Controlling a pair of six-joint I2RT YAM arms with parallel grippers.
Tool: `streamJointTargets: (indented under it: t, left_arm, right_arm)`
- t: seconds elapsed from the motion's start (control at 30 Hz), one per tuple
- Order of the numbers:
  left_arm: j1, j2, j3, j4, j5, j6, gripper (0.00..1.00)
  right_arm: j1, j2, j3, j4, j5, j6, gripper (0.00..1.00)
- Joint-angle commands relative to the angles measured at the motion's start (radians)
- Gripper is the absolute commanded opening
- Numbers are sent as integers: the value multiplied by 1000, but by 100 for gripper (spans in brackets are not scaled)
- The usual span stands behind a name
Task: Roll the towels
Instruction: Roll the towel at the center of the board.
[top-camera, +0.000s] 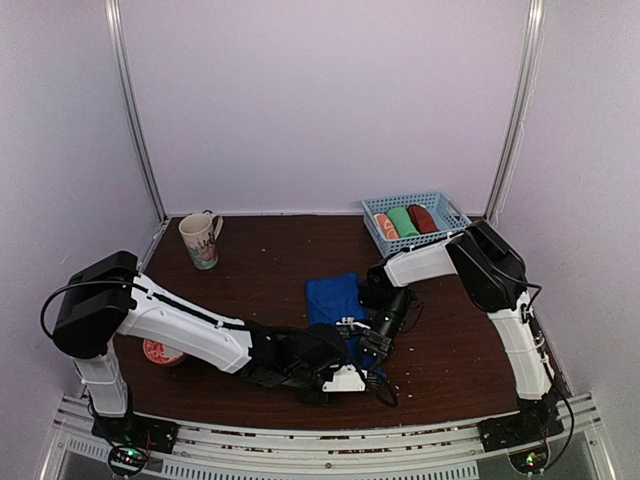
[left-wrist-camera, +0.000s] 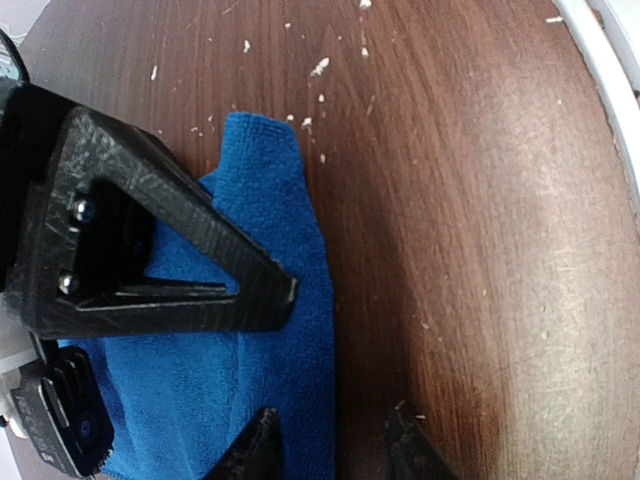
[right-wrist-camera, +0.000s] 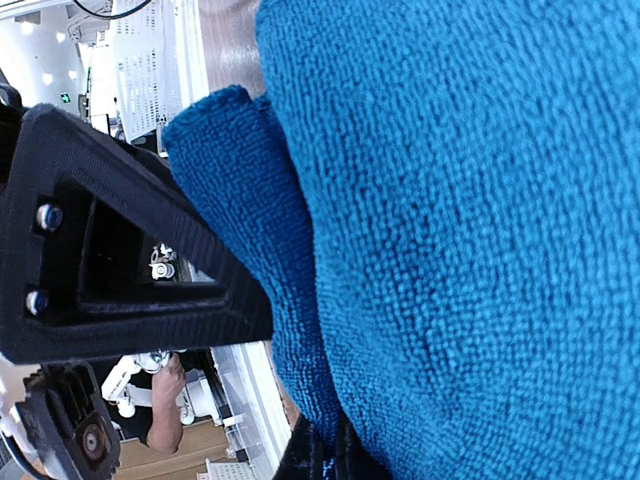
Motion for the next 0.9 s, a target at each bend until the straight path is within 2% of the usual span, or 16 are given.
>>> streamJointTargets:
  t: [0.0, 0.13, 0.27, 0.4, 0.5, 0.53, 0.67, 0.87]
  left_arm:
    - [0, 48, 29, -3, -42, 13, 38]
    - [0, 92, 51, -42, -78, 6, 34]
    - [0, 133, 76, -92, -101, -8, 21]
    - [1, 158, 94, -137, -82, -42, 6]
    - [2, 159, 108, -170, -38, -74, 0]
    - [8, 157, 115, -180, -15, -90, 0]
    - [78, 159, 183, -256, 216, -201, 0]
    - [205, 203, 255, -297, 665, -409, 0]
  right_arm:
    - [14, 44, -11, 9, 81, -19, 0]
    - [14, 33, -5, -10, 76, -34, 1]
    - [11, -1, 7, -54, 71, -82, 6]
    - [-13, -85, 9, -81, 94, -109, 23]
    - [-56, -187, 21, -80, 133, -99, 37]
    - [-75, -223, 32, -81, 150, -95, 39]
    - [-171, -368, 61, -16, 211, -13, 40]
    - [-322, -730, -153, 456, 289, 215, 42]
